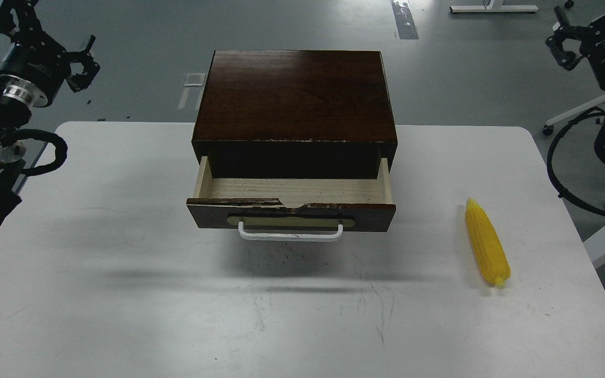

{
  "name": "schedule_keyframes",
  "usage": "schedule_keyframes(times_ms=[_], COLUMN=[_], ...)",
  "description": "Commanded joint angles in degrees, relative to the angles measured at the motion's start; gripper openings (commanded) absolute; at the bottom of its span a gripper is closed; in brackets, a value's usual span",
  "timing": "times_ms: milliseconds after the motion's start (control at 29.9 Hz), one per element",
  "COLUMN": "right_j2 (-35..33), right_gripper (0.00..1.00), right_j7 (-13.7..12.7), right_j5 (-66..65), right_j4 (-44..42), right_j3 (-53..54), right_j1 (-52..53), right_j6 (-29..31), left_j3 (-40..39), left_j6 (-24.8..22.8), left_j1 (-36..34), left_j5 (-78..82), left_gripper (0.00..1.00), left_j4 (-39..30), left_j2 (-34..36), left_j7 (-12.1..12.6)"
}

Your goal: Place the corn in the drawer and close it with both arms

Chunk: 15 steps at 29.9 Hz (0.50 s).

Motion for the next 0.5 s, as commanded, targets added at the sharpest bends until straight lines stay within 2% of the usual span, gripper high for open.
schedule_keyframes(times_ms=[0, 234, 301, 468], right_j2=[0.35, -0.35, -1.31, -6.50], right_gripper=[1.00, 1.00, 1.00, 1.00], right_j7=[0.17, 0.53, 0.44, 0.09], right_j5=[0.03, -0.49, -1.46, -12.87], right_j4=[0.10, 0.45, 0.62, 0.71], right_j3=[0.25, -0.19, -0.71, -10.45], right_j1=[-0.01, 0.33, 1.73, 10.17], right_j6=[-0.03, -0.82, -1.43, -3.81], left_j3=[0.00, -0.88, -0.97, -1.06], left_j6=[0.00, 0.00, 0.00, 0.00], left_j1=[0.01, -0.08, -0.08, -0.08], left_j5=[0.00, -0.70, -0.96, -1.05], left_gripper=[0.98, 0.98, 0.98, 0.98], left_j4=[0.00, 0.08, 0.26, 0.26], left_j2=[-0.38, -0.12, 0.23, -0.03], left_j7=[-0.30, -0.92, -0.22, -0.83])
